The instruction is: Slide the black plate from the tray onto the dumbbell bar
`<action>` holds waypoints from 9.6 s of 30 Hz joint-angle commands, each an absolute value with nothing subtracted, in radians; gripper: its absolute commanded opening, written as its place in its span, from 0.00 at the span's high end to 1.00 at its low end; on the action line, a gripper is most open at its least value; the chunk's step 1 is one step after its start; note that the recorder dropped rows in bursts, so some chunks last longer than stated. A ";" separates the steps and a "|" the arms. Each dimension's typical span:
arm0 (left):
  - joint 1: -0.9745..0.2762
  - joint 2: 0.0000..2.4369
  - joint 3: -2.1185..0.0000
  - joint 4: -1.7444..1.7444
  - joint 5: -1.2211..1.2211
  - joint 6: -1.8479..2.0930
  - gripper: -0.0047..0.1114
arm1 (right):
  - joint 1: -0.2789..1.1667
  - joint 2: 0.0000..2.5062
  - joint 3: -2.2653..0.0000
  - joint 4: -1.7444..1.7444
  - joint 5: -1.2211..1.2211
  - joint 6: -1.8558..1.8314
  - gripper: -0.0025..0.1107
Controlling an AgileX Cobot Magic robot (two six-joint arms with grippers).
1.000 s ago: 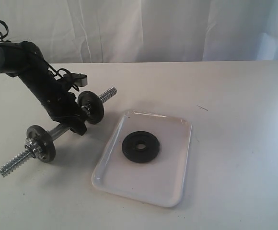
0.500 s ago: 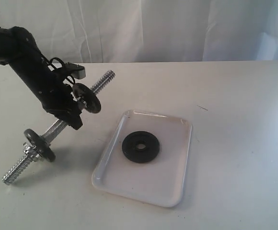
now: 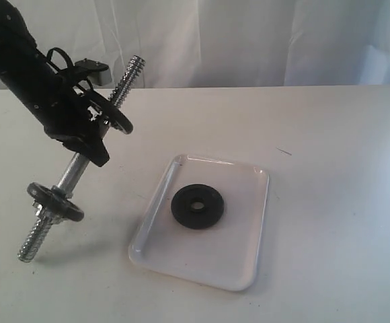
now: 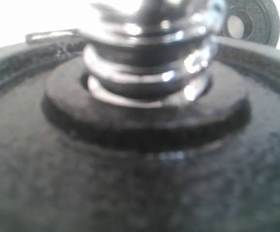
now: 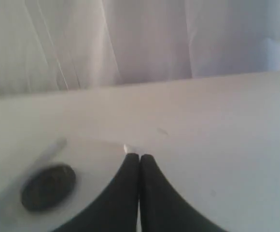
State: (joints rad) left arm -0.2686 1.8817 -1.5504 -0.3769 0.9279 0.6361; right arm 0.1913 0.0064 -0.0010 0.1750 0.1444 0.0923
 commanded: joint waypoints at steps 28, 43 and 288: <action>-0.270 1.575 -1.240 -0.559 0.865 0.659 0.96 | 0.228 0.308 -0.505 0.474 0.442 0.000 0.98; -0.270 1.575 -1.240 -0.553 0.853 0.659 0.96 | 0.228 1.335 -1.303 0.490 1.017 -0.588 0.69; -0.332 1.594 -1.234 -0.634 1.032 1.106 0.96 | 0.360 1.865 -1.639 1.155 1.221 -0.649 0.98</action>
State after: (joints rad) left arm -0.3253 1.6468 -1.2072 -0.4891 0.9667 1.1066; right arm 0.3595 1.8778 -1.6337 1.0515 1.2275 -0.6148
